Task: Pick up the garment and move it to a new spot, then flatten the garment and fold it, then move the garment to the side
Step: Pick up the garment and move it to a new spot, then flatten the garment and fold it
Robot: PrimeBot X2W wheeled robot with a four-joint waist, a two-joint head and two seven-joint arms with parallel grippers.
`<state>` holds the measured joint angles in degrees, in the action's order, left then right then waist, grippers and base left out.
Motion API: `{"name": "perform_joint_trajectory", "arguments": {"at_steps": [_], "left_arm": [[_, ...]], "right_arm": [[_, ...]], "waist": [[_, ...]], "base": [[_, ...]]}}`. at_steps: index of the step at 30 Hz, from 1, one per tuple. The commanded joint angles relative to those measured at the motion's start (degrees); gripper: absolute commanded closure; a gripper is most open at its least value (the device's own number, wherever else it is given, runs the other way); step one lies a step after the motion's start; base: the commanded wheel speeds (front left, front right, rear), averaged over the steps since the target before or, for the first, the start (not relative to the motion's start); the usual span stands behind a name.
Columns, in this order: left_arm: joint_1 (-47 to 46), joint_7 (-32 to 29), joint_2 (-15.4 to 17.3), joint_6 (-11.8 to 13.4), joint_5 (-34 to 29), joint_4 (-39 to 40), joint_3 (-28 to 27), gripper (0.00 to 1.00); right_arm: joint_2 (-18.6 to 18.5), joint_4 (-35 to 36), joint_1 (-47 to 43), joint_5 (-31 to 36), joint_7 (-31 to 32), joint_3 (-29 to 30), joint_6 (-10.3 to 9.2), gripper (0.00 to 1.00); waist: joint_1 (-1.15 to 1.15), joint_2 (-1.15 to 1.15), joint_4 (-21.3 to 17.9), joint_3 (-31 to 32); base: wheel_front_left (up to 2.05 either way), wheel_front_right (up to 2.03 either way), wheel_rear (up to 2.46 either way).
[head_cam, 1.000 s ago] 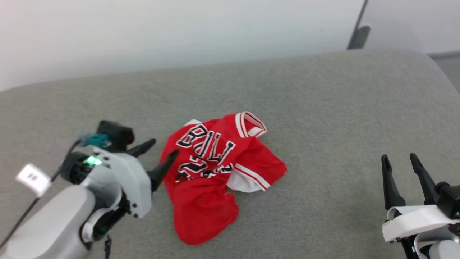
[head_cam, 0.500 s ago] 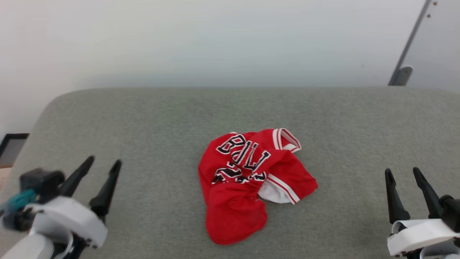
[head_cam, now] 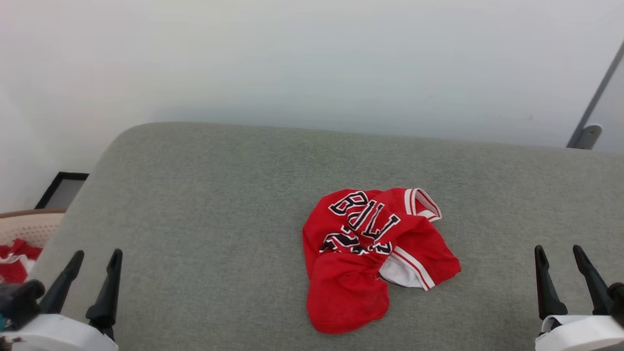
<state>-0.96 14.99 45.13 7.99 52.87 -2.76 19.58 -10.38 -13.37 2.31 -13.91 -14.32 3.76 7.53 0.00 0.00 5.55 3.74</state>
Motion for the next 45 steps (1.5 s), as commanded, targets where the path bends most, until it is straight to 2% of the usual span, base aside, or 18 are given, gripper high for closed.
{"name": "perform_joint_trajectory", "arguments": {"at_steps": [1,7,14,27,32,36,45], "left_arm": [[0.8,0.2,-0.8,-0.4,-0.9,0.4,-1.1,0.0],[2.9,0.1,-3.1,-1.8,-3.7,1.0,-4.6,0.0],[4.0,0.1,-4.2,-3.0,-5.1,1.3,-6.6,0.0],[3.8,-0.5,-3.7,-3.7,-5.6,2.3,-6.5,0.0],[0.9,-3.3,-2.8,-4.6,-5.6,3.4,-5.2,0.0],[-3.3,-6.8,-2.0,-6.2,-5.2,3.8,-3.9,0.0],[-17.0,-16.5,-0.8,-10.2,-5.8,3.2,0.0,0.0]], "right_arm": [[0.1,0.1,-0.8,0.3,-0.2,0.4,-0.08,0.0],[0.6,0.4,-1.2,0.6,-0.3,0.5,-0.08,0.0],[0.7,0.5,-1.1,0.6,-0.4,0.2,-0.08,0.0],[0.9,0.6,-1.0,0.6,-0.4,0.0,-0.08,0.0],[0.8,0.7,0.0,0.7,-0.5,-0.5,-0.08,0.0],[0.8,0.9,1.0,0.8,-0.6,-1.2,-0.08,0.0],[0.9,1.2,4.2,1.0,-0.7,-3.7,-0.08,0.0]], "waist": [[0.0,0.0,0.8,0.2],[0.0,0.0,1.7,0.2],[0.0,0.0,1.8,0.3],[0.0,0.0,1.2,-0.2],[0.0,0.0,0.3,-1.2],[0.0,0.0,-1.4,-2.4],[0.0,0.0,-7.9,-7.5]], "base": [[0.0,0.0,0.0],[0.0,0.0,0.0],[0.0,0.0,0.0],[0.0,0.0,0.0],[0.0,0.0,0.0],[0.0,0.0,0.0],[0.0,0.0,0.0]]}}
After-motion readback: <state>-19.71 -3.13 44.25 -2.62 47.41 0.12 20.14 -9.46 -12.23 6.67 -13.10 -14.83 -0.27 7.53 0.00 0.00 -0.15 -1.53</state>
